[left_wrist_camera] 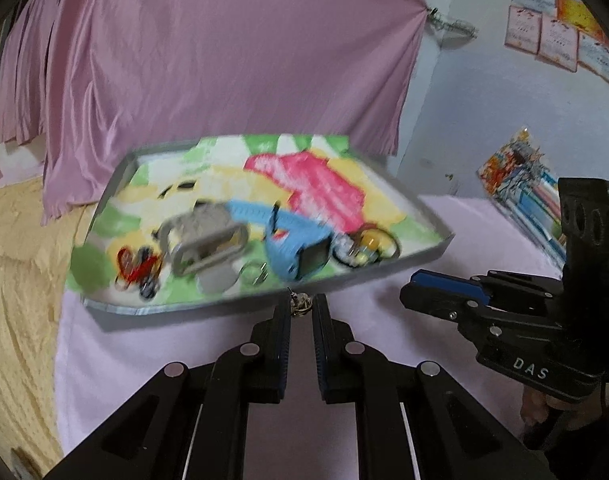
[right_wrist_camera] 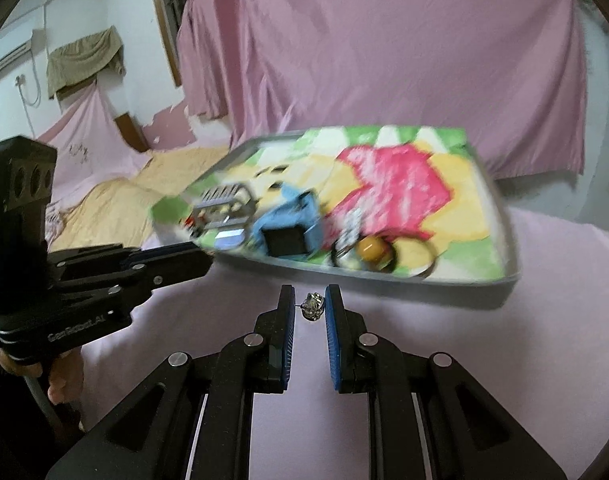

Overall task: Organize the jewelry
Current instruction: 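Carry the silver charm with the right tool while the left tool carries the gold charm over the tray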

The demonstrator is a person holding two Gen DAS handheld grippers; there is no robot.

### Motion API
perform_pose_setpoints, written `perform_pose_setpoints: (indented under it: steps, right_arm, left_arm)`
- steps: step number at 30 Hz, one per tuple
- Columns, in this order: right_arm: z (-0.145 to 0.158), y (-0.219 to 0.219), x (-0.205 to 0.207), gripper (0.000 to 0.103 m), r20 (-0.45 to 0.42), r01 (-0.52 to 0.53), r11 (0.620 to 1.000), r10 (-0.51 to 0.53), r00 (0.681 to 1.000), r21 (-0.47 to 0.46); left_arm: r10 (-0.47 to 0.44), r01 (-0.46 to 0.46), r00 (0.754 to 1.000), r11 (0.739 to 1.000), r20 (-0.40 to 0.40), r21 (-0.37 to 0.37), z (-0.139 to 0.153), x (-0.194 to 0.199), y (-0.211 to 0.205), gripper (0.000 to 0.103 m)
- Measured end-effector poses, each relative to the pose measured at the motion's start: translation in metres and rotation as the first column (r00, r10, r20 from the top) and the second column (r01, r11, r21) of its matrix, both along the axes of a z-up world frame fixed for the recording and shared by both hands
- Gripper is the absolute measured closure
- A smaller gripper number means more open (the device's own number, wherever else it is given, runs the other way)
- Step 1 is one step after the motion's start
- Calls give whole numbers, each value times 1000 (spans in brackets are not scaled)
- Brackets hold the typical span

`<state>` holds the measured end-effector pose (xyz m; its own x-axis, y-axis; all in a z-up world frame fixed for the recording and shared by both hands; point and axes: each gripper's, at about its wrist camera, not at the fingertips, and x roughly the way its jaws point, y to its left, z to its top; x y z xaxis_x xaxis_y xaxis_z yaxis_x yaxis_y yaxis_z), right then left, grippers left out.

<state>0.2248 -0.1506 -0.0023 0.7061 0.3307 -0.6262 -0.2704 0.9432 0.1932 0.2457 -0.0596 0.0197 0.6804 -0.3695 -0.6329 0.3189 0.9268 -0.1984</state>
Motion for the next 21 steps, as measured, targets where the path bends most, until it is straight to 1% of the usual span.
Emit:
perform_pose_setpoints:
  steps: [4, 8, 14, 17, 21]
  right_arm:
    - [7, -23, 9, 90, 29, 61, 998, -61, 998, -4]
    - [11, -44, 20, 90, 41, 106, 994, -105, 994, -11]
    - [8, -63, 41, 90, 28, 123, 992, -122, 992, -22]
    - [2, -65, 51, 90, 7, 114, 993, -113, 994, -30]
    - [-7, -64, 62, 90, -24, 97, 994, -98, 995, -40]
  left_arm:
    - [-36, 37, 999, 999, 38, -31, 12, 10, -19, 92]
    - [-80, 81, 995, 996, 55, -28, 18, 24, -44, 92]
    - [-86, 87, 996, 996, 20, -18, 13, 50, -71, 92]
    - [-86, 86, 996, 996, 0, -13, 7, 61, -81, 92]
    - [-65, 65, 997, 998, -46, 5, -2, 74, -90, 92]
